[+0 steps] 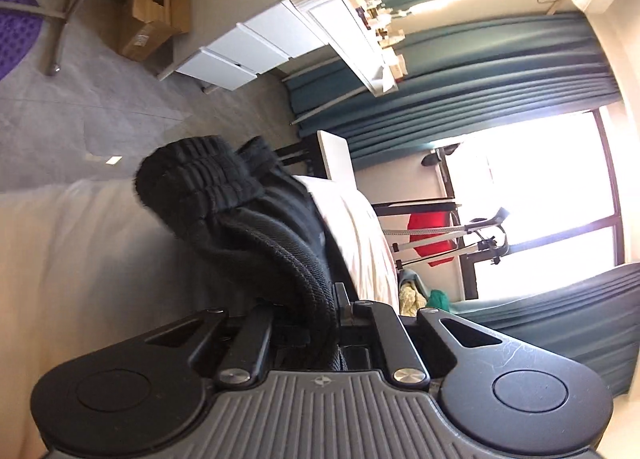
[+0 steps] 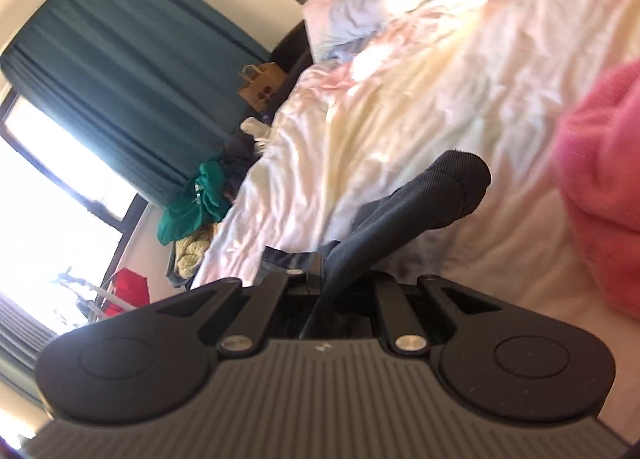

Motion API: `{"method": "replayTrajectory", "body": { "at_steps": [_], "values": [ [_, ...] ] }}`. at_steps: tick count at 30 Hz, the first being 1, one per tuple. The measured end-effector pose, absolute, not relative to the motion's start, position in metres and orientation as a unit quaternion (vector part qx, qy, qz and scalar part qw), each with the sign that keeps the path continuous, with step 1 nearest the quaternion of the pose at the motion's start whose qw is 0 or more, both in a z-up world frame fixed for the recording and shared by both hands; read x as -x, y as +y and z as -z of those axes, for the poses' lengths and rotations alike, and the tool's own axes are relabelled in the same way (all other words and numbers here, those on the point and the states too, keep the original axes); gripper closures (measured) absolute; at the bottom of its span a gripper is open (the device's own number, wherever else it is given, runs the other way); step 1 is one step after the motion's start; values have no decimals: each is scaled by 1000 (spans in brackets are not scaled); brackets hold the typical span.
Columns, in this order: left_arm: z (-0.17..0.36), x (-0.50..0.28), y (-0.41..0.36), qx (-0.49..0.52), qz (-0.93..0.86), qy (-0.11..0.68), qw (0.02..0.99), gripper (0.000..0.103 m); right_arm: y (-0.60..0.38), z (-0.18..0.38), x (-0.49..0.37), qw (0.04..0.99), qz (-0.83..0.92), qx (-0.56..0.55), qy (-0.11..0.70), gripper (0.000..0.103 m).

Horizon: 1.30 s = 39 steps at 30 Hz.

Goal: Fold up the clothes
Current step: 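Grasp the ribbed cuff with the left gripper while the right holds the hem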

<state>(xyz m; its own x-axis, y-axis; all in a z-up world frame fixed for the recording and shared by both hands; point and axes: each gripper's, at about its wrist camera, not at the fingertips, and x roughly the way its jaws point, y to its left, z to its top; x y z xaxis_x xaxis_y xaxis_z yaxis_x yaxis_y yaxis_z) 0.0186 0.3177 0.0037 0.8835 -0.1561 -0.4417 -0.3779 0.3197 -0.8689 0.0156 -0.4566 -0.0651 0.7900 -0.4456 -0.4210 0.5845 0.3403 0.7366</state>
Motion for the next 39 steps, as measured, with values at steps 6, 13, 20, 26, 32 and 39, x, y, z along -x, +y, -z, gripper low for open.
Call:
{"method": "replayTrajectory", "body": {
  "at_steps": [6,13,20,26,32,39],
  "values": [
    [-42,-142,326,571,-105,262,771,94,-463,18,-113,849,289,-435,88,96],
    [-37,-319,297,522,-160,277,790,94,-470,40,-272,860,319,-375,136,96],
    [24,-439,272,467,-206,332,793,91,-491,108,-352,847,330,-358,212,96],
    [47,-426,267,445,-153,331,818,71,-499,119,-356,851,278,-384,226,84],
    [16,-355,249,352,-76,305,882,47,-499,89,-309,873,241,-380,187,50],
    [31,-231,233,408,-57,292,863,18,-475,90,-225,857,229,-435,154,43]
  ]
}}
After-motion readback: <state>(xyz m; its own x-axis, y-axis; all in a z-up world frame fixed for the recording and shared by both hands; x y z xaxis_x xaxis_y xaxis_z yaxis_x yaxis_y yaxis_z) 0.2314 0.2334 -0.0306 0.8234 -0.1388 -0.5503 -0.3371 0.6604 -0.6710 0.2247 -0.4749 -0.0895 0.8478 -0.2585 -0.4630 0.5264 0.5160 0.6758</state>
